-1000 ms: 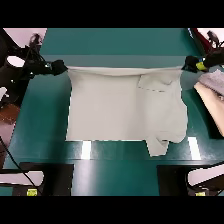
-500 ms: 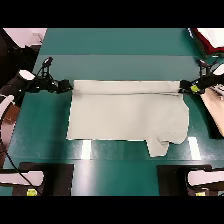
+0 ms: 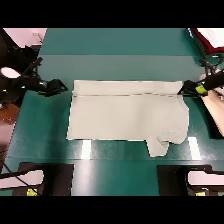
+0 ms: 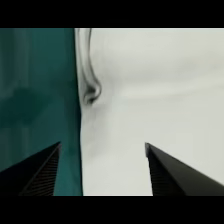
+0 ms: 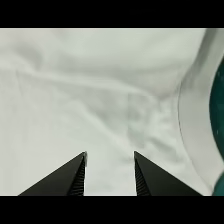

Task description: Fold the shirts.

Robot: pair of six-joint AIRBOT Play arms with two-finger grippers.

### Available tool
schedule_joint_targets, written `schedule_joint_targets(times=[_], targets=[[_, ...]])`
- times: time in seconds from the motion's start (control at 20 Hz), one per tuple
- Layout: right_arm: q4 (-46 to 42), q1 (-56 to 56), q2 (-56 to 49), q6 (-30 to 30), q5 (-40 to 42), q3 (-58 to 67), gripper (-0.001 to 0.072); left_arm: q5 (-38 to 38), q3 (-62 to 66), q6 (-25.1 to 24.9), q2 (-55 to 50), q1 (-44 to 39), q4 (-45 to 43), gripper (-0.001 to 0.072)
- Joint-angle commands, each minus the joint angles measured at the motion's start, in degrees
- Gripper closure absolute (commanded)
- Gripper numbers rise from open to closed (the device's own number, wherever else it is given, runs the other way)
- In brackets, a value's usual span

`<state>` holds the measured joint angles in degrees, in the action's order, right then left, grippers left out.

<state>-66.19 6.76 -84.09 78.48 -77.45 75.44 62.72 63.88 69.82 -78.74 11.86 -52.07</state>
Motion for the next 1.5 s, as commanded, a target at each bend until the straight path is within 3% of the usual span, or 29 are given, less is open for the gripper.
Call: schedule_joint_targets(times=[0.0,0.2,0.4,0.85,0.9,0.95,1.0,1.15,1.35,1.45], targets=[[0.8,3.3,8.2,-1.5,-3.6,-5.9,0.0354,7.8,-6.6,0.2,7.1,4.1,-4.4,0.0098],[0.8,7.1,16.9,-2.1,-3.2,-15.4,0.0355,8.9,-23.2,-0.3,13.7,4.5,-4.2,0.0098],[0.8,8.5,22.3,-2.1,-2.7,-21.7,0.038,8.0,-34.0,-4.7,14.8,4.5,-2.9,0.0099],[6.6,8.0,24.2,-2.5,-2.4,-23.0,0.0383,4.8,-37.3,-5.0,14.8,-1.7,-1.1,0.0105],[6.4,8.1,24.2,-2.5,-2.7,-23.0,0.0383,4.8,-37.3,-4.6,14.8,-2.5,-1.1,0.0266],[6.2,8.5,24.2,-2.5,-3.2,-23.1,0.0383,4.7,-37.3,-4.6,14.8,-3.0,-1.0,0.0523],[6.1,9.3,24.2,-2.5,-3.9,-23.1,0.0383,4.7,-37.3,-4.6,14.8,-2.9,-0.5,0.0647],[6.0,13.6,24.5,-2.5,-6.6,-24.5,0.0383,4.0,-35.0,-3.5,14.8,-2.9,-0.2,0.0684],[6.0,23.2,28.0,-2.5,-6.6,-36.4,0.0379,4.3,-29.8,-2.7,14.8,-2.9,0.9,0.0684],[6.0,27.1,29.1,-2.5,-7.1,-42.7,0.0245,4.3,-28.2,-2.7,14.8,-2.9,2.2,0.0684]])
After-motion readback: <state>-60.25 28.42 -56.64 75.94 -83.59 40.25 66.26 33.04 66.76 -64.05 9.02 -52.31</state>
